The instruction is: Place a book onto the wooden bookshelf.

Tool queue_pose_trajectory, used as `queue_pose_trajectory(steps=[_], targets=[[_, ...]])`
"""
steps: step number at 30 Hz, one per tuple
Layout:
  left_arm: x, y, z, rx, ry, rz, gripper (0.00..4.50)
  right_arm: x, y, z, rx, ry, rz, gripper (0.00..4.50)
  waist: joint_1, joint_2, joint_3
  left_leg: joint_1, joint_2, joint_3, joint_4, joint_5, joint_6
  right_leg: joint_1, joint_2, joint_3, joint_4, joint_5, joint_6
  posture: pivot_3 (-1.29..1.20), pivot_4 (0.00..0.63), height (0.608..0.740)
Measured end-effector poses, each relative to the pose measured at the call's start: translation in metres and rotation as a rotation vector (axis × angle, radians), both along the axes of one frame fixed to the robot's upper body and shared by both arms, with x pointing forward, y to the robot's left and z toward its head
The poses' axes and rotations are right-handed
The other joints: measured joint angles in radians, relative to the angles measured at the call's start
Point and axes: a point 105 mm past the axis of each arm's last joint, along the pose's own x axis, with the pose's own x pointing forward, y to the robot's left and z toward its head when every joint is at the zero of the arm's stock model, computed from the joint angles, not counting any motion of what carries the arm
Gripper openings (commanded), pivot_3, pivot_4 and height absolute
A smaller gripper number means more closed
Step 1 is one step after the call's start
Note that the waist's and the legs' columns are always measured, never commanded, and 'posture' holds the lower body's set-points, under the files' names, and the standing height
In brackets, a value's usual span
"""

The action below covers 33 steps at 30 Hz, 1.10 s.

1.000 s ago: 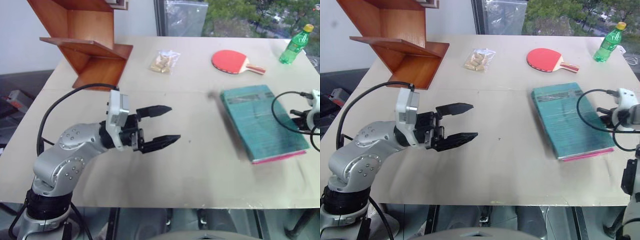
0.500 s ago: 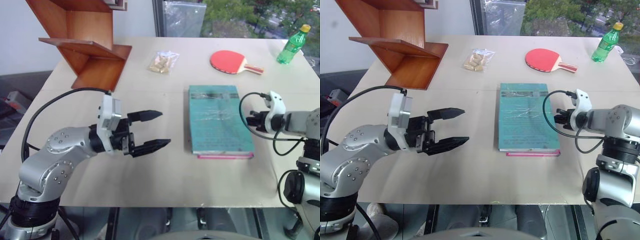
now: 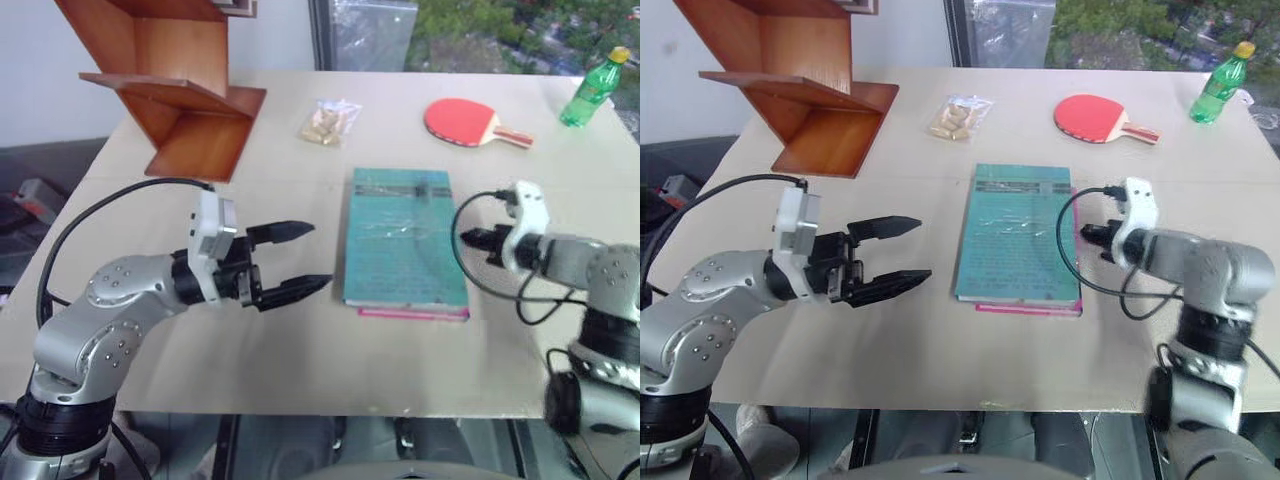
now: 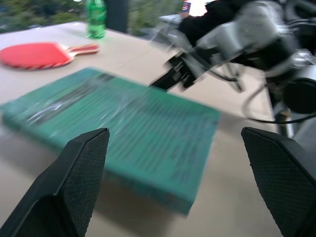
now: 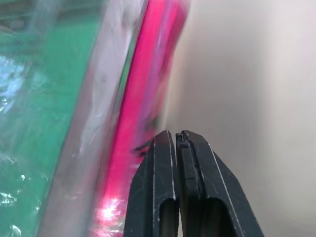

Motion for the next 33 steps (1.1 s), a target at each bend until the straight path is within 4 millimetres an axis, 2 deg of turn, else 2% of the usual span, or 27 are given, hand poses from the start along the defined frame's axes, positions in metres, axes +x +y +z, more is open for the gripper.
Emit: queue_pose_trajectory(steps=[1,2,4,5,7,8,9,10,11,15,17,21,28,33], targets=[[0.002,-0.001,-0.001,-0.006,-0.008,0.008,4.5,-0.013,-0.006,0.008,-0.102,-0.083,0.049,0.76,0.001,0.0,0.0,0.0,0.0,0.0,0.0,0.0,0.0,0.0,0.0,0.001,-0.001,0.001,0.001,0.0,0.15,0.74],[0.002,-0.001,-0.001,-0.009,-0.009,0.009,4.5,-0.016,-0.006,0.009,-0.12,-0.092,0.066,0.85,0.003,0.0,0.0,0.0,0.0,0.0,0.0,0.0,0.0,0.0,0.0,0.001,-0.001,0.001,0.001,0.0,0.15,0.74],[0.004,0.001,-0.003,-0.019,-0.008,0.025,4.5,-0.037,-0.002,0.006,-0.199,-0.112,0.195,1.55,0.003,-0.001,-0.001,0.001,0.001,0.0,0.0,0.0,0.0,0.001,-0.001,0.002,0.0,0.001,0.001,0.0,0.15,0.74],[0.006,0.001,-0.004,-0.02,-0.003,0.032,4.5,-0.051,0.005,0.004,-0.219,-0.122,0.28,2.05,0.001,-0.001,-0.001,0.002,0.002,0.0,0.001,0.0,0.0,0.001,-0.001,0.003,0.0,0.001,0.001,0.0,0.15,0.74],[0.006,0.003,-0.007,-0.019,0.007,0.04,4.5,-0.068,0.013,0.004,-0.208,-0.136,0.377,2.85,-0.001,-0.001,-0.001,0.004,0.003,0.0,0.001,0.0,0.0,0.002,0.0,0.003,0.001,0.001,0.001,0.0,0.15,0.74],[0.005,0.004,-0.01,-0.017,0.019,0.045,4.5,-0.083,0.019,0.01,-0.201,-0.171,0.454,3.5,-0.002,-0.001,-0.001,0.005,0.004,0.001,0.001,0.0,0.0,0.003,0.0,0.004,0.001,0.002,0.0,0.0,0.15,0.74],[0.006,0.005,-0.01,-0.017,0.02,0.046,4.5,-0.083,0.02,0.011,-0.202,-0.174,0.458,3.62,-0.002,-0.001,-0.001,0.005,0.004,0.001,0.001,0.0,0.0,0.003,0.0,0.004,0.001,0.002,0.0,0.0,0.15,0.74],[0.006,0.007,-0.012,-0.015,0.029,0.052,4.5,-0.097,0.023,0.019,-0.201,-0.205,0.513,4.16,-0.001,-0.001,-0.001,0.005,0.005,0.001,0.002,0.0,0.0,0.003,0.001,0.003,0.001,0.002,0.0,0.0,0.15,0.74],[0.006,0.013,-0.015,-0.007,0.045,0.072,4.5,-0.108,0.024,0.023,-0.207,-0.205,0.546,4.45,0.003,-0.001,-0.001,0.006,0.005,0.001,0.002,0.0,0.0,0.004,0.001,0.003,0.001,0.002,0.0,0.0,0.15,0.74],[0.016,0.032,-0.023,0.026,0.07,0.169,4.5,-0.132,0.027,0.034,-0.211,-0.239,0.604,4.48,0.005,-0.003,-0.002,0.006,0.005,0.001,0.003,0.0,0.0,0.005,0.0,0.003,0.0,0.003,0.001,0.0,0.15,0.74],[0.022,0.039,-0.028,0.022,0.091,0.214,4.5,-0.142,0.037,0.039,-0.219,-0.272,0.656,4.48,0.006,-0.004,-0.002,0.006,0.005,0.001,0.003,0.0,0.0,0.005,0.0,0.003,0.0,0.004,0.001,0.0,0.15,0.74],[0.03,0.039,-0.032,-0.026,0.198,0.208,4.5,-0.145,0.047,0.05,-0.249,-0.365,0.688,4.48,0.005,-0.006,-0.003,0.006,0.005,0.001,0.003,0.0,0.0,0.005,0.0,0.003,0.0,0.004,0.002,0.0,0.15,0.74],[0.049,0.015,-0.045,-0.162,0.573,0.135,4.5,-0.143,0.066,0.062,-0.233,-0.486,0.743,4.48,0.004,-0.009,-0.005,0.006,0.004,0.0,0.005,0.0,0.0,0.005,0.001,0.004,0.001,0.004,0.002,0.0,0.15,0.74],[0.07,-0.019,-0.052,-0.318,0.855,0.076,4.5,-0.143,0.08,0.068,-0.243,-0.547,0.792,4.48,0.005,-0.011,-0.006,0.005,0.003,0.0,0.006,0.0,0.0,0.005,0.001,0.004,0.001,0.005,0.002,0.0,0.15,0.74]])
